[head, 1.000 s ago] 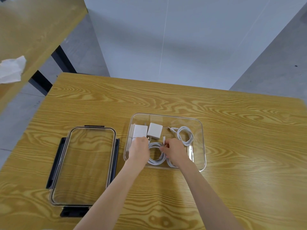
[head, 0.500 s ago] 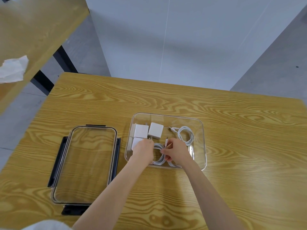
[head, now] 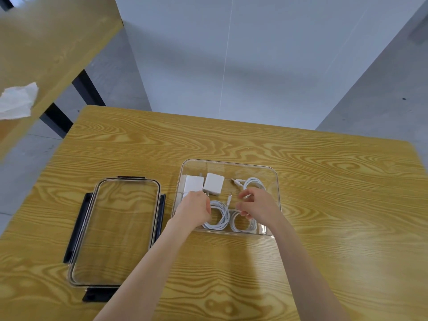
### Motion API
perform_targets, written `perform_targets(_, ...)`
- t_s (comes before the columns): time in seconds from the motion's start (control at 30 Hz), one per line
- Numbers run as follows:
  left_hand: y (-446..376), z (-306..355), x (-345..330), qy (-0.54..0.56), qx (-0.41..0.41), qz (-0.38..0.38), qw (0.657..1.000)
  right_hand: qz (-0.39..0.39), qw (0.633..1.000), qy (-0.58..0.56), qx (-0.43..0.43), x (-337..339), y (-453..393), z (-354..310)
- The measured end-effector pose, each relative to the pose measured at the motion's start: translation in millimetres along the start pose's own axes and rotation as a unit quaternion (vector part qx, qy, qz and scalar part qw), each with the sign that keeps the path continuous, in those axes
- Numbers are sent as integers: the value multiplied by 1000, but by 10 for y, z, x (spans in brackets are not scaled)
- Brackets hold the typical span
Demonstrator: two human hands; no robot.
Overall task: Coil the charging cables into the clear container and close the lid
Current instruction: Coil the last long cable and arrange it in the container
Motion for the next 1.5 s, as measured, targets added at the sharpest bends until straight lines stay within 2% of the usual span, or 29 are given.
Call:
perform_targets(0.13, 47, 7, 44, 30, -10, 10, 999, 8, 1000, 18, 12, -16, 37, -46)
perform_targets(0.37, 85, -2, 20, 42, -17, -10, 999, -26, 998, 50, 0, -214, 11, 5)
perform_targets(0.53, 71, 10, -31, 24, -12, -20, 999, 33, 999, 42, -6, -219, -86, 77)
perform_targets(0.83, 74, -128, -76, -46, 55, -16, 997, -27, 984, 173, -14, -513, -247, 122)
perform_targets(0.97, 85, -181, -88, -44, 72, -21, 996, -19, 986, 164, 30, -476, -214, 51)
perform_targets(1.13, 129, -196, -26, 6, 100, 0, 995, 9, 993, 106, 60, -300, -106, 3)
perform_targets(1.3, 184, -208, -58, 69, 118, -42, 990, 14, 998, 0, 65, -126, 54, -92)
perform_targets(1.37, 219, -172, -100, 153, 122, -78, 978, 16, 997, -23, 72, -42, 122, -172)
perform_targets(1.5, 354, -50, -90, 337, 124, -113, 926, 18, 994, -60, 94, 80, 237, -361)
Point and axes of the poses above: each hand's wrist, its own y-axis away from the middle knuckle, its own x-axis out of the back of the hand, z = x × y, the point moved 10 cm from there along -y, towards the middle knuckle, and after that the axes turned 2 degrees about -y, right-handed, at the moved point
